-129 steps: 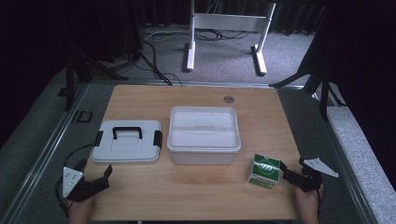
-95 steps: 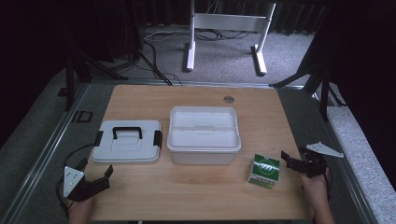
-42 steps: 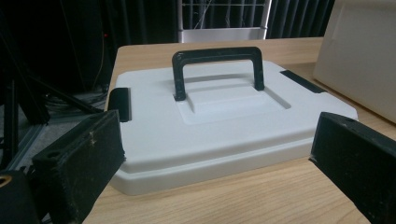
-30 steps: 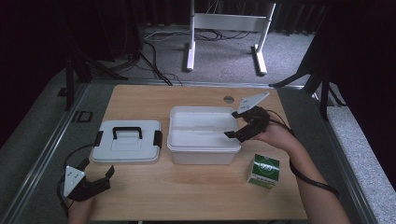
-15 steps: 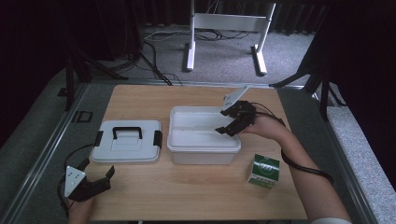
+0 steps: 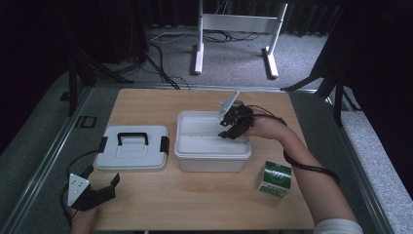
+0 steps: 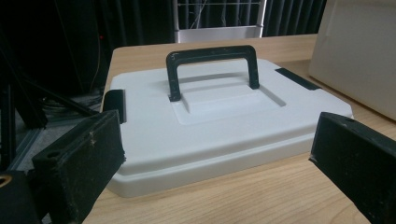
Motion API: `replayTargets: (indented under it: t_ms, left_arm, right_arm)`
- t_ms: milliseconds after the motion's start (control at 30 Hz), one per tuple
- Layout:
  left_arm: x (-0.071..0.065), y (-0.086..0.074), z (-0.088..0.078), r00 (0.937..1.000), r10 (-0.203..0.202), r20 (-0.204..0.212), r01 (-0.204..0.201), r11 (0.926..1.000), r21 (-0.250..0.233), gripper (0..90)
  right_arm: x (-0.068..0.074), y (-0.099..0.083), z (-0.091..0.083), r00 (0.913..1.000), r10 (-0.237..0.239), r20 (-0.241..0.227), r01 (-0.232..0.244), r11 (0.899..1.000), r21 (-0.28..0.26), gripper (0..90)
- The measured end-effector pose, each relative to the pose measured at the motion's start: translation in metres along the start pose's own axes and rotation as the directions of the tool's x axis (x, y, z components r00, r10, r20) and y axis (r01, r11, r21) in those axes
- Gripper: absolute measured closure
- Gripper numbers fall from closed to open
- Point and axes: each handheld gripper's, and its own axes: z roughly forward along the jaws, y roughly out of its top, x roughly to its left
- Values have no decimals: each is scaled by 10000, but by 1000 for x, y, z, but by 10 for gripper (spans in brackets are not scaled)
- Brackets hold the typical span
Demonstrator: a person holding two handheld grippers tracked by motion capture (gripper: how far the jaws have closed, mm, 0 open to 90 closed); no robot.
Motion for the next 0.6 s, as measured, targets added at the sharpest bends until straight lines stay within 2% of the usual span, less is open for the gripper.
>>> replayTargets:
  t_ms: [167,300,600]
  left_arm:
    - [0,0,0,10000,-2,14,2,10000,20,23]
    - [0,0,0,10000,-4,23,4,10000,21,23]
    - [0,0,0,10000,-10,54,10,10000,18,23]
  right_arm:
    - [-2,6,8,9989,-346,-306,358,9985,414,683]
    - [-3,12,17,9973,-602,-424,634,9948,803,720]
    - [-5,24,36,9935,-950,-622,1025,9860,1316,776]
